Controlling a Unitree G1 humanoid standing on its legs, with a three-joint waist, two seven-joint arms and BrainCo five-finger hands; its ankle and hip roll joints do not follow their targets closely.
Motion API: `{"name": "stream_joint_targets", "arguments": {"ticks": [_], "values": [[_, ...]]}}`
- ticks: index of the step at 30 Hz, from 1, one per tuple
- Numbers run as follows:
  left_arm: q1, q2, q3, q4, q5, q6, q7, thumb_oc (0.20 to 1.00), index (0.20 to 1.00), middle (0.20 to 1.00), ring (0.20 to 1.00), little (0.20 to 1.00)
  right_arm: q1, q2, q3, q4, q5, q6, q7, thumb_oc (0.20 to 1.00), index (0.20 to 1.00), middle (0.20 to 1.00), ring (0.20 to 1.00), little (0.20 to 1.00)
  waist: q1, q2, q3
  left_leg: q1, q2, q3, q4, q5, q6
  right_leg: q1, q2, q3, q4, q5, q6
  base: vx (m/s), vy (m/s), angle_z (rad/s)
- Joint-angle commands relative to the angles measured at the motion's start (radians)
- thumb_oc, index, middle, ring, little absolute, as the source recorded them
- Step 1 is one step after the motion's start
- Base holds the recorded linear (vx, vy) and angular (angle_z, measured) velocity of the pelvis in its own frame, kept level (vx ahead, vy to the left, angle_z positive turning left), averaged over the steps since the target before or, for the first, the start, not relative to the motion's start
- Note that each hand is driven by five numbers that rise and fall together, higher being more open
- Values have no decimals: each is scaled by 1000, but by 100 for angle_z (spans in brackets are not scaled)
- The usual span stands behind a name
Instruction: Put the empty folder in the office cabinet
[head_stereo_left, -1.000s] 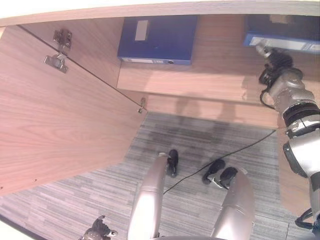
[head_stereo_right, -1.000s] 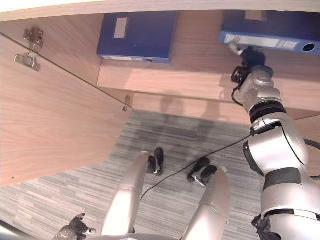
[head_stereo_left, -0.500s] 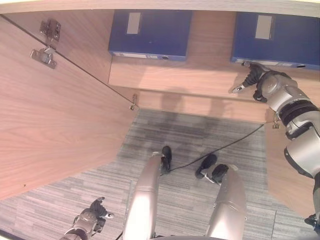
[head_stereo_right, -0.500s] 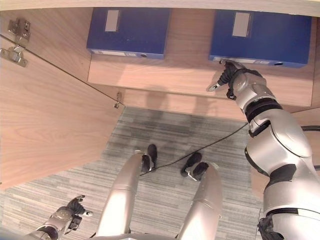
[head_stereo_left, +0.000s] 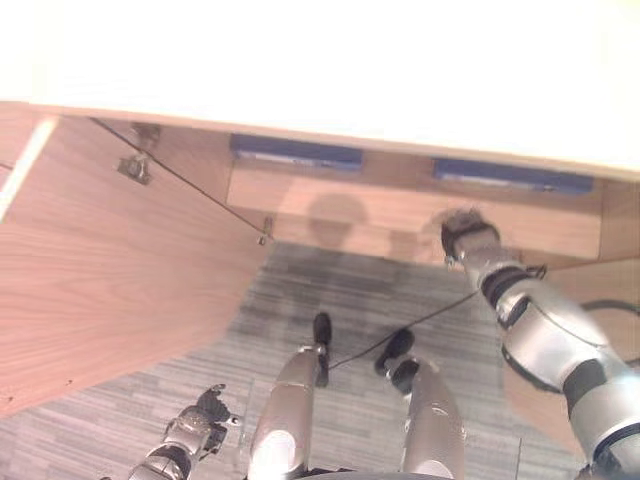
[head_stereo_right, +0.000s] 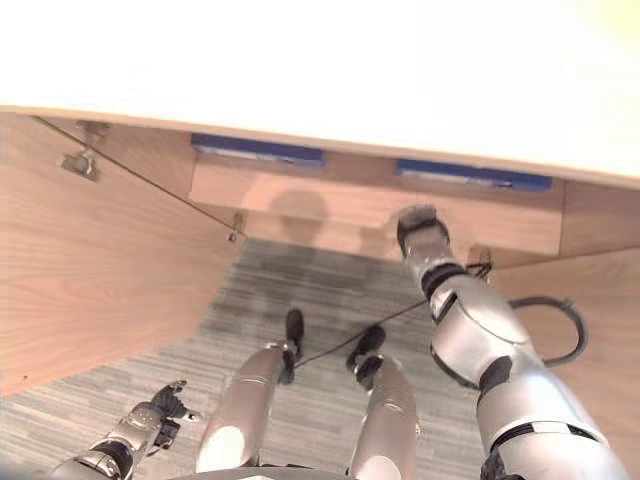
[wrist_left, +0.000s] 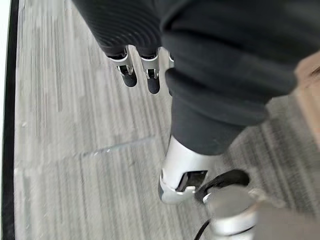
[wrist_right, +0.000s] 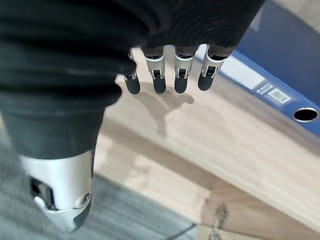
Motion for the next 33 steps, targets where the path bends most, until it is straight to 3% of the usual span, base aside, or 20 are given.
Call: {"name": "stream_joint_targets", "arguments": {"ticks": [1,3,4,5,8,12,14,17,20,21,24,33], "values": [[7,53,9,46,49,16,8,1000,1000,1000,1000,1000,63,12,79,78,-55,-40,99,1000,1000,1000,1000,1000,10,-3,40,33,48,-8,-42,-18,-37,133,8,57,-182,76,107,63,-83,-5],[11,55,16,50,51,16,6,1000,1000,1000,1000,1000,70,21,88,84,-76,-40,103,1000,1000,1000,1000,1000,11,-12,31,59,57,-8,-57,-14,-41,163,27,61,-222,86,107,55,-103,-21],[17,56,35,59,60,24,-1,1000,1000,1000,1000,1000,112,72,78,88,-91,-35,121,1000,1000,1000,1000,1000,16,-46,0,127,89,-10,-84,-7,-52,242,85,70,-315,100,105,82,-212,-26],[24,57,43,58,61,26,-4,1000,1000,1000,1000,1000,126,87,71,83,-92,-34,126,1000,1000,1000,1000,1000,20,-61,-7,151,104,-11,-86,-5,-58,274,105,71,-343,109,104,83,-213,-23],[31,61,48,53,56,25,-14,1000,1000,1000,1000,1000,130,95,68,76,-79,-33,132,1000,1000,1000,1000,1000,33,-89,-15,172,119,-41,-58,-14,-68,322,135,82,-392,116,101,4,-145,-39],[32,22,30,75,110,36,-30,1000,1000,1000,1000,1000,211,166,15,71,-26,-26,145,1000,1000,1000,1000,1000,37,-123,-51,231,73,-109,67,-87,-55,395,148,95,-445,142,89,-29,-34,-32],[79,-13,12,87,183,37,-66,1000,1000,1000,1000,1000,361,237,-83,94,92,-28,133,1000,1000,1000,1000,1000,24,-106,-138,357,40,-153,143,-116,-52,447,167,118,-455,141,89,67,246,-14],[118,-41,4,81,222,30,-87,1000,1000,1000,1000,1000,465,228,-199,62,298,-53,105,1000,1000,1000,1000,1000,-24,-87,-208,473,27,-132,7,-190,-33,457,186,143,-472,151,101,33,223,-22],[109,-71,-22,80,227,16,-83,1000,1000,1000,1000,1000,582,202,-370,93,483,-88,-13,1000,1000,1000,1000,1000,-87,-80,-259,544,12,-85,-128,-195,-24,444,168,133,-487,198,125,-92,207,-27],[108,-70,-23,81,226,16,-82,1000,1000,1000,1000,1000,582,203,-371,93,483,-89,-13,1000,1000,1000,1000,1000,-89,-85,-261,542,6,-87,-135,-187,-23,440,163,133,-488,201,126,-84,156,-6],[75,-98,-29,87,210,5,-55,1000,1000,1000,1000,1000,677,183,-527,150,590,-96,-84,1000,1000,1000,1000,1000,-145,-60,-268,591,-39,-78,-227,-184,5,407,147,155,-470,253,152,-189,240,-29],[80,-84,35,201,260,17,-38,1000,1000,1000,1000,1000,861,147,-794,196,803,-107,-132,1000,1000,1000,1000,1000,-235,-70,-252,620,-132,-29,-319,-125,58,310,115,236,-447,343,199,-198,176,-31]]}}
